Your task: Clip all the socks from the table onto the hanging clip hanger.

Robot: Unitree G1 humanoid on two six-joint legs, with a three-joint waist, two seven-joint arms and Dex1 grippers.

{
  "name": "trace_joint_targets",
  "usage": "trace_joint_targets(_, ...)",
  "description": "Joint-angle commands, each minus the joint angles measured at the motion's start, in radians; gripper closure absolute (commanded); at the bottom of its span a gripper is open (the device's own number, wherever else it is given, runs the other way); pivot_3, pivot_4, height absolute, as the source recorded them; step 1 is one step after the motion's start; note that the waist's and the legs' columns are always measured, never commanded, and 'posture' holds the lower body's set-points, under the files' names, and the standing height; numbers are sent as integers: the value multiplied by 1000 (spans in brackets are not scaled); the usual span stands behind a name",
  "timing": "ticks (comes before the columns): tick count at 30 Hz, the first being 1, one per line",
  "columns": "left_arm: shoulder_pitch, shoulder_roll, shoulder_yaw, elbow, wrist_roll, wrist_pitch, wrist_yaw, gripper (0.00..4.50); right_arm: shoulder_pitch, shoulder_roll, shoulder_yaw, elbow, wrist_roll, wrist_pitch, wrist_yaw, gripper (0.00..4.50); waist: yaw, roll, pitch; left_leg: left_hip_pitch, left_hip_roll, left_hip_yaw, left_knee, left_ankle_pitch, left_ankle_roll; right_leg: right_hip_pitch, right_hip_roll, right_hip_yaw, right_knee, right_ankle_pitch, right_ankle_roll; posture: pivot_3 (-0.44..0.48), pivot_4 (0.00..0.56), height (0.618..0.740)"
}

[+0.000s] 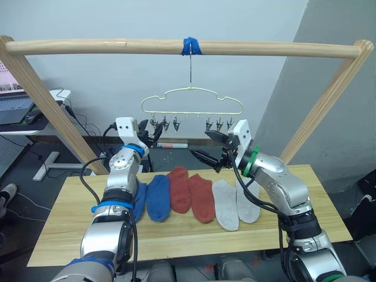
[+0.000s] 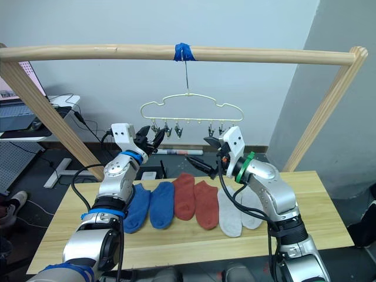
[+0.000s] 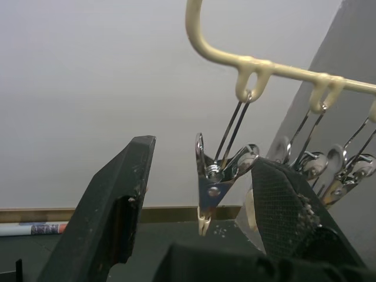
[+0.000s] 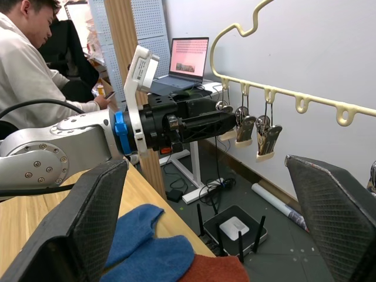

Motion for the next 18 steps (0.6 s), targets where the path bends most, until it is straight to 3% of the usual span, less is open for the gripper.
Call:
trace_joint_targets(1, -34, 15, 8, -13, 7, -35, -5, 1573, -25, 0, -18, -22, 7, -18, -1, 0, 0, 0, 0, 0, 0, 0, 0, 0, 0, 0, 0, 0, 0, 0, 0, -46, 84, 740)
trace_joint_targets(11, -32, 15, 1, -27, 9, -52, -27, 1573, -26, 5, -15, -16, 5, -19, 0, 0, 1, 0, 1, -3, 0, -6, 0, 0, 0, 0, 0, -6, 0, 0, -1, -42, 89, 740)
trace_joint_targets(14, -30, 9, 5, -40, 1, -56, -33, 2139, -24, 4, -10, -14, 2, -19, 4, 0, 1, 0, 1, -3, 0, -7, 0, 0, 0, 0, 0, -6, 0, 0, 0, -39, 91, 740)
trace_joint_targets(18, -28, 5, 0, -53, 5, -57, -35, 3251, -20, 6, -8, -19, 3, -17, 3, 0, 2, 0, 2, -4, 0, -8, 0, 0, 0, 0, 0, -7, 0, 0, -1, -36, 92, 740)
